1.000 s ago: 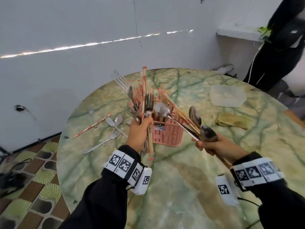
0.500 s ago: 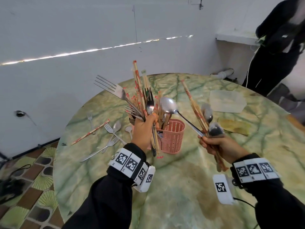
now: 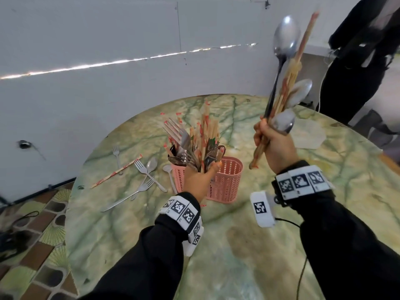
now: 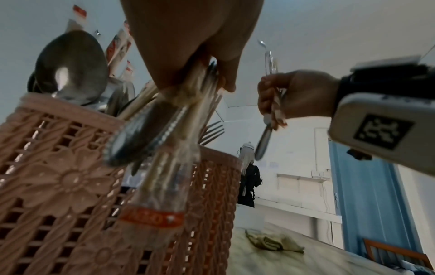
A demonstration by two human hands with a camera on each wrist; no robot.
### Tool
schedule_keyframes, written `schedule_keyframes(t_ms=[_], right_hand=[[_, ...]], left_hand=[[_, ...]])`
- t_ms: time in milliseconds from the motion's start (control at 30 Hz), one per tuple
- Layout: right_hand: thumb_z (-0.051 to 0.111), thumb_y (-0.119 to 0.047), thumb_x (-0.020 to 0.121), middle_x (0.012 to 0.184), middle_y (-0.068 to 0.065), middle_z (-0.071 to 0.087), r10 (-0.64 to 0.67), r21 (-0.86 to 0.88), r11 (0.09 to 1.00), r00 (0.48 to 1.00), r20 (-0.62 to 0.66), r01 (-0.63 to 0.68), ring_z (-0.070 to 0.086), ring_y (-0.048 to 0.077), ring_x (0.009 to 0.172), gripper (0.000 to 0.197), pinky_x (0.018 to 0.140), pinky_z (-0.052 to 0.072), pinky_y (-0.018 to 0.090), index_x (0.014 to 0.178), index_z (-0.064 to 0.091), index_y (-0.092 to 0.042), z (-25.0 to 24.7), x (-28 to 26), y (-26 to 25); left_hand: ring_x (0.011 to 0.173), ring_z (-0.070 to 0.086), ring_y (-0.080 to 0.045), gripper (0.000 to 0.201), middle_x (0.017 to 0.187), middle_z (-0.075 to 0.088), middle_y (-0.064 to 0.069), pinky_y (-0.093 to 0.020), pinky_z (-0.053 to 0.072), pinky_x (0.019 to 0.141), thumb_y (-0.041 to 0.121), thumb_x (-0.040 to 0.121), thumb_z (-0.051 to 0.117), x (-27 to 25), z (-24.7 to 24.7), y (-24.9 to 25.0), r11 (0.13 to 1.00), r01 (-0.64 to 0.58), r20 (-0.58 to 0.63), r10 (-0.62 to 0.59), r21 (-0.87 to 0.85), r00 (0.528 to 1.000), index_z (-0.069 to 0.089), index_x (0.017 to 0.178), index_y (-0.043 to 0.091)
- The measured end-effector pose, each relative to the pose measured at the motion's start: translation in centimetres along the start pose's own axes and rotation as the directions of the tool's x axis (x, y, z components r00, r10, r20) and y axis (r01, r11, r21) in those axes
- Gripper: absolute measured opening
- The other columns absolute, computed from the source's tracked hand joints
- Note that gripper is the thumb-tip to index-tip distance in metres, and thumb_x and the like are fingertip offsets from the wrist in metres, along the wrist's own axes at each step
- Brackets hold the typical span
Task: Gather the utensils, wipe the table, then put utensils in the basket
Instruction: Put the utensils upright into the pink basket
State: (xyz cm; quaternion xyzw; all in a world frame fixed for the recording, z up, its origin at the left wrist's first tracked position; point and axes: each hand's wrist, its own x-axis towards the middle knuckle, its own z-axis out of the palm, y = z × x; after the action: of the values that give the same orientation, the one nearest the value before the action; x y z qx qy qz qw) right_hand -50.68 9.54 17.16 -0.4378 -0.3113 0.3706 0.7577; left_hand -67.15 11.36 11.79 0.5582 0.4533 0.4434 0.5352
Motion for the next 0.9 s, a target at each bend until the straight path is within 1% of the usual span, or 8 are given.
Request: schedule_keyframes(t_ms=[167,267,467,600,700,767,833,900], right_hand=[[0.046,-0.005,0.095,0.058,-0.006,0.054,0.007,0.053,0.999,1.0,0.001,-0.007,0.045,0.005,0.046,0.019,0.049,0.039,0.016,0.08,0.055,-0.013,2.3,1.8,2.4],[0.048,-0.004,0.094,0.063,-0.002,0.052,0.002,-0.084,0.997,1.0,0.025,0.0,0.046,0.006,0.049,0.022,0.053,0.041,0.017,0.076,0.055,-0.014,2.0,2.1,5.2],[0.054,-0.002,0.09,0.061,-0.009,0.067,0.074,-0.294,0.955,0.994,0.078,-0.048,0.063,0.002,0.06,0.02,0.067,0.053,0.024,0.075,0.06,-0.014,-0.1,1.8,8.5],[0.059,0.002,0.086,0.077,0.002,0.065,0.12,-0.328,0.941,0.989,0.082,-0.086,0.066,-0.001,0.06,0.007,0.063,0.055,0.019,0.085,0.061,-0.005,-0.8,1.5,8.9],[0.06,0.005,0.084,0.073,-0.002,0.065,0.127,-0.362,0.928,0.989,0.076,-0.091,0.065,-0.003,0.058,0.019,0.063,0.055,0.017,0.078,0.06,-0.014,-1.4,1.2,9.3],[0.061,0.007,0.082,0.072,-0.005,0.067,0.146,-0.368,0.924,0.984,0.101,-0.099,0.066,-0.002,0.061,0.023,0.068,0.054,0.02,0.079,0.061,-0.016,-2.1,1.0,9.7],[0.062,0.008,0.08,0.075,-0.006,0.068,0.171,-0.399,0.912,0.972,0.16,-0.095,0.066,-0.003,0.065,0.025,0.069,0.054,0.02,0.083,0.061,-0.016,-2.6,0.9,9.8],[0.064,0.011,0.077,0.082,-0.003,0.067,0.206,-0.434,0.896,0.952,0.225,-0.091,0.066,-0.004,0.07,0.029,0.073,0.052,0.021,0.093,0.06,-0.012,-2.9,1.0,9.8]], left_hand=[[0.099,0.054,-0.01,0.027,0.1,0.059,0.008,-0.021,0.038,0.09,0.024,0.08,0.071,1.1,0.3,-1.0,0.996,0.085,-0.064,-0.086,-0.007,0.994,0.053,0.099,0.024],[0.097,0.053,-0.01,0.023,0.096,0.056,0.009,-0.02,0.037,0.087,0.022,0.081,0.071,1.2,0.4,-1.5,0.995,0.103,-0.077,-0.103,0.001,0.992,0.052,0.094,0.025],[0.1,0.059,-0.018,0.044,0.105,0.064,-0.004,-0.023,0.041,0.086,0.03,0.079,0.071,2.1,0.3,-2.3,0.976,0.213,-0.085,-0.21,0.036,0.974,0.06,0.112,0.003],[0.097,0.056,-0.015,0.044,0.103,0.061,0.0,-0.022,0.039,0.086,0.028,0.079,0.071,2.2,0.4,-2.5,0.977,0.213,-0.091,-0.21,0.025,0.974,0.059,0.114,0.004],[0.098,0.059,-0.014,0.045,0.105,0.063,0.0,-0.023,0.043,0.087,0.028,0.078,0.072,2.3,0.4,-2.7,0.978,0.204,-0.111,-0.198,0.043,0.974,0.059,0.114,0.004],[0.1,0.062,-0.02,0.047,0.107,0.064,0.0,-0.033,0.047,0.095,0.03,0.076,0.074,2.4,0.5,-3.0,0.976,0.213,-0.12,-0.207,0.046,0.971,0.058,0.114,0.005],[0.1,0.062,-0.025,0.05,0.106,0.065,-0.002,-0.041,0.048,0.097,0.034,0.075,0.074,2.5,0.5,-3.1,0.971,0.229,-0.114,-0.221,0.062,0.969,0.059,0.112,0.005],[0.099,0.06,-0.022,0.047,0.102,0.064,-0.001,-0.037,0.046,0.097,0.035,0.075,0.073,2.7,0.5,-3.4,0.97,0.233,-0.111,-0.225,0.069,0.968,0.06,0.11,0.005]])
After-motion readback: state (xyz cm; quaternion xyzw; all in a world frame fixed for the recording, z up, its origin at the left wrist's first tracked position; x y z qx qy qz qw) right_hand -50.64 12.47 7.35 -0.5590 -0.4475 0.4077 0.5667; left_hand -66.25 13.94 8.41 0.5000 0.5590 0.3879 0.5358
